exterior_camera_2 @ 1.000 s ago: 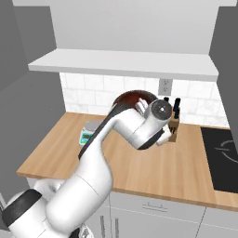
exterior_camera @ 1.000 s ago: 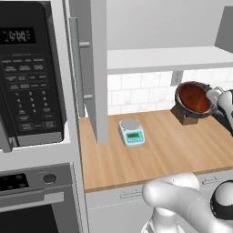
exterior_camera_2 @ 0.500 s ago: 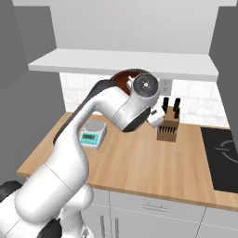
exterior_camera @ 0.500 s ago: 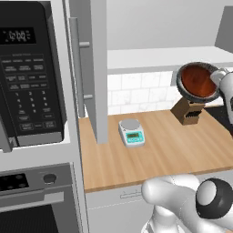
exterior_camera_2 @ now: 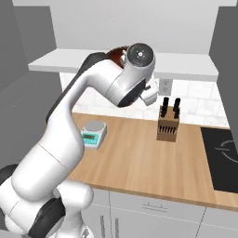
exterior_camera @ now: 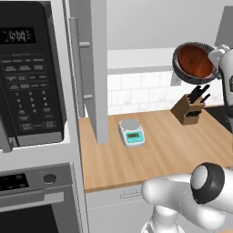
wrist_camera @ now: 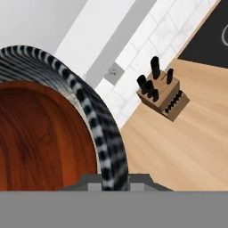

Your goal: Pick up the bowls on the counter and stack them on top of one another in the open cabinet. Place the smaller bowl on top of the larger bowl.

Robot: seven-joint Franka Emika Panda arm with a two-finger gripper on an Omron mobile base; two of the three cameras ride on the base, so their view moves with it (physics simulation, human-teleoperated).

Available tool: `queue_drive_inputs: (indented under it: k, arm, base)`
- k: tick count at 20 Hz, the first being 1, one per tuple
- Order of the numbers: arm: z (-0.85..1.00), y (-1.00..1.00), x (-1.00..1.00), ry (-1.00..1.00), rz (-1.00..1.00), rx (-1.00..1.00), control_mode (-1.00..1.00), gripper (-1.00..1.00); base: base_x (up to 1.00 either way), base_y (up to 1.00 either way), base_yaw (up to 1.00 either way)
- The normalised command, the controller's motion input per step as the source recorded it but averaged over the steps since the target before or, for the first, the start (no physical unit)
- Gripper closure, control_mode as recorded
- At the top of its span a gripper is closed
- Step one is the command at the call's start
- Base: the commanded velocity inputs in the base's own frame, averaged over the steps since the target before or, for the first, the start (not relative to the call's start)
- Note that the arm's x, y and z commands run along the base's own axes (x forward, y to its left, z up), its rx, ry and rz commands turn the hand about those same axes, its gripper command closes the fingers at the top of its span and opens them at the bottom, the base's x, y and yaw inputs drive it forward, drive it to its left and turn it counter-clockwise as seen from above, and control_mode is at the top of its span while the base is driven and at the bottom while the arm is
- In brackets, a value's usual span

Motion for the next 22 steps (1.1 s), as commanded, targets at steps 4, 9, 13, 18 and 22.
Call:
queue_drive_inputs:
  k: [4, 9, 13, 18, 22]
  arm:
    - [0.03, 0.19, 0.26, -0.07, 0.01, 0.11, -1.0, 1.0]
    - [0.08, 0.24, 0.63, 0.0, 0.0, 0.17, -1.0, 1.0]
    - [0.39, 0.26, 0.9, 0.0, 0.0, 0.1, -1.0, 1.0]
    - [0.09, 0.18, 0.78, 0.02, 0.0, 0.02, -1.0, 1.0]
    - [0.0, 0.16, 0.42, 0.11, 0.0, -0.01, -1.0, 1.0]
  base:
    - [0.0, 0.0, 0.0]
    - [0.0, 0.0, 0.0]
    - [0.0, 0.0, 0.0]
    - [0.0, 0.0, 0.0]
    - [0.0, 0.0, 0.0]
